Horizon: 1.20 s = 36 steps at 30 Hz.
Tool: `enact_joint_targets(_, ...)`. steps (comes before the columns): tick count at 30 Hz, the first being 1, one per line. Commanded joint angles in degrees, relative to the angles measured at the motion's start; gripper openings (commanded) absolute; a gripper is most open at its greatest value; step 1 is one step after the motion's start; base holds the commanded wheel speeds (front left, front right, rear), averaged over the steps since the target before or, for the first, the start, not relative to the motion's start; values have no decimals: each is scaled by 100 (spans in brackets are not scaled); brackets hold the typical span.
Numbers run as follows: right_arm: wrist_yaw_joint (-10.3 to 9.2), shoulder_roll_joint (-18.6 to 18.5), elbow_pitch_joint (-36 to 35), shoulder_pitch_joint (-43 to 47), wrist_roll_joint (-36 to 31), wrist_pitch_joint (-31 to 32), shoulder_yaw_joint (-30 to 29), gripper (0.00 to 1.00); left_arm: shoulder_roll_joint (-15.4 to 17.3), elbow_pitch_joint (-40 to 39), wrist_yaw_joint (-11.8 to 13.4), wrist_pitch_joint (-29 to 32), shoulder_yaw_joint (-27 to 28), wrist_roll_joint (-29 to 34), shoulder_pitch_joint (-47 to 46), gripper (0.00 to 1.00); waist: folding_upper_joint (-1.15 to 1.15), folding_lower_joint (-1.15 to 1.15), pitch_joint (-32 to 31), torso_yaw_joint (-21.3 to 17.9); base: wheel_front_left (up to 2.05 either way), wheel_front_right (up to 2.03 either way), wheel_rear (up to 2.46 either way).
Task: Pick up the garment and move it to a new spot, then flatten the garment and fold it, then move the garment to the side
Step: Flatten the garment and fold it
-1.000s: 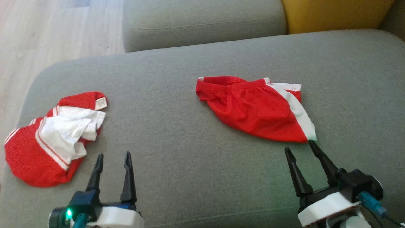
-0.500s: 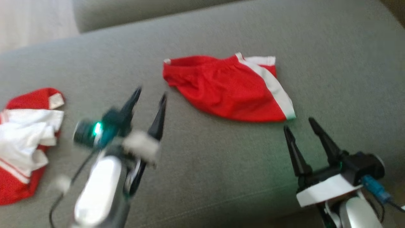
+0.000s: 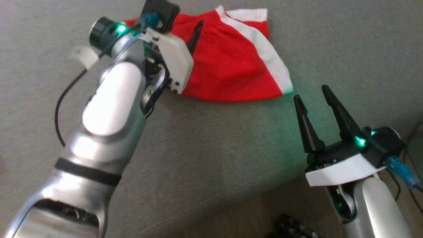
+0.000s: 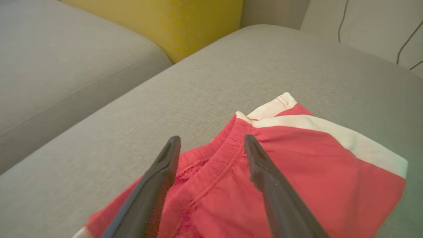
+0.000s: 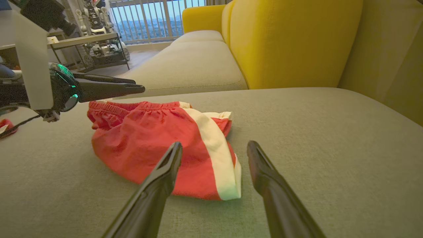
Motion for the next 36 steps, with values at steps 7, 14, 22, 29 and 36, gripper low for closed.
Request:
enact_joint_targets(7, -1, -21, -255, -158, 156, -52, 223, 100, 0, 552, -33, 396, -599, -773, -989, 100, 0, -2, 522, -516, 0, 0, 0)
enact_joint_targets(14, -1, -21, -267, -213, 207, -52, 283, 100, 69, 1167, -34, 479, -1062, -934, -1607, 100, 0, -2, 618, -647, 0, 0, 0)
enact_joint_targets(22, -1, -21, -242, -191, 256, -52, 360, 100, 90, 1657, -35, 436, -1395, -898, -1868, 93, 0, -2, 566, -722, 0, 0, 0)
enact_joint_targets(29, -1, -21, -254, -210, 266, -52, 377, 100, 73, 1880, -35, 552, -1723, -1172, -1971, 0, 0, -2, 513, -789, 0, 0, 0)
enact_joint_targets(36, -1, -21, -225, -181, 275, -52, 348, 100, 41, 1745, -35, 47, -1628, -1572, -2033, 0, 0, -2, 289, -774, 0, 0, 0)
